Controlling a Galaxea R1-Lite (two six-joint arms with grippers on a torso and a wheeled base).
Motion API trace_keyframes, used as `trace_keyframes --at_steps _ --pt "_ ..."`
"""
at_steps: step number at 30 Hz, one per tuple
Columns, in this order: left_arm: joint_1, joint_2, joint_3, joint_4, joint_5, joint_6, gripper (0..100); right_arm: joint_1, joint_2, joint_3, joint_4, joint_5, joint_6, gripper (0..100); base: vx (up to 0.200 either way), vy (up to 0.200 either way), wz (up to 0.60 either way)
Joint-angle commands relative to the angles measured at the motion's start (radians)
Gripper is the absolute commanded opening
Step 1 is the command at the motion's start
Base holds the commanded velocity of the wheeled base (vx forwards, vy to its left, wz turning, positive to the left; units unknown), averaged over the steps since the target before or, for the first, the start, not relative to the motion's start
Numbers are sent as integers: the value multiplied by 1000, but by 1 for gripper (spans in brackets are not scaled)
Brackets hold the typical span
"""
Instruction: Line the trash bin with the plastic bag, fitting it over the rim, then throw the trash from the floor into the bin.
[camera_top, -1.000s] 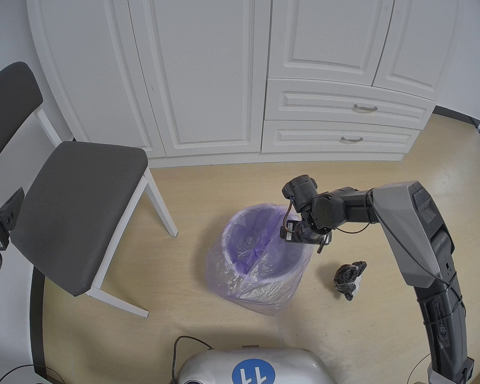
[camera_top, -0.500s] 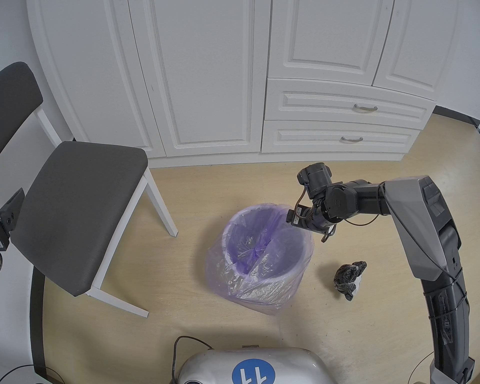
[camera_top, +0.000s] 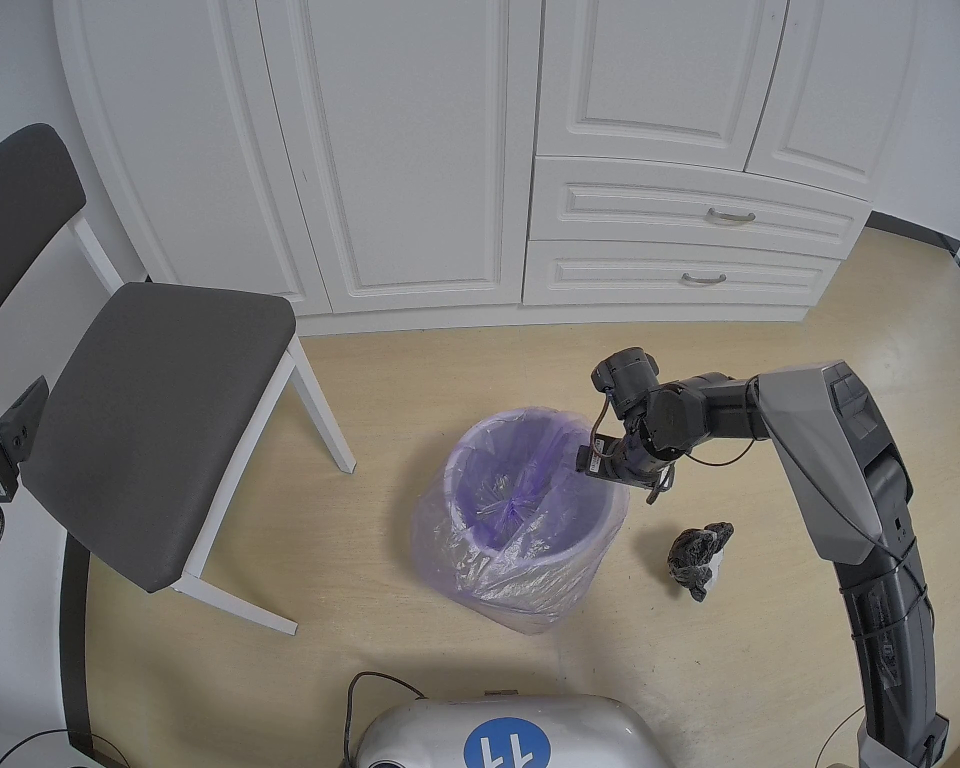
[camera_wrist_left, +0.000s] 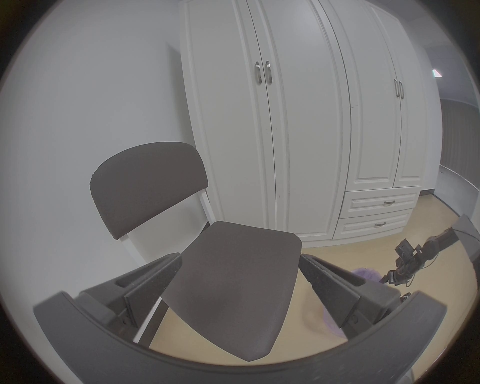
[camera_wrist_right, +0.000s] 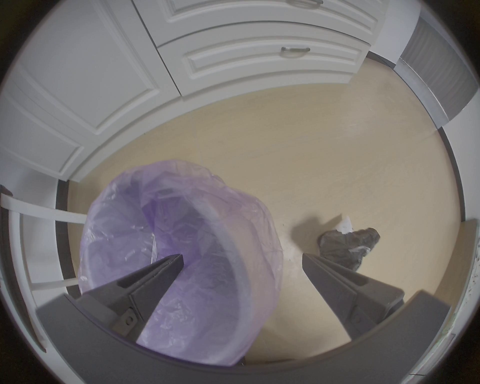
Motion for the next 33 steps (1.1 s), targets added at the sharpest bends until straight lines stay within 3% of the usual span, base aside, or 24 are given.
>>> trace_keyframes --at_steps 1,3,5,7,11,16,22,33 --pt "0 0 1 0 1 0 100 -10 -100 8 123 44 -9 100 0 0 0" --pt "0 0 1 0 1 0 100 -11 -129 43 162 70 -33 100 0 0 0" --pt "0 0 2 0 1 -2 100 -24 -174 135 201 99 -128 100 0 0 0" --pt "0 -1 4 1 1 -2 100 -25 -195 205 200 101 -168 100 0 0 0" --pt "0 -5 7 1 -1 -2 100 -27 -226 296 198 102 -194 100 0 0 0" --pt "0 -3 6 0 -1 -2 100 -39 -232 293 182 127 -201 100 0 0 0" --pt "0 -3 2 0 -1 -3 100 -38 -281 307 80 200 -174 100 0 0 0" --pt "0 -1 4 0 -1 -2 100 -25 -235 307 -75 217 -4 100 0 0 0"
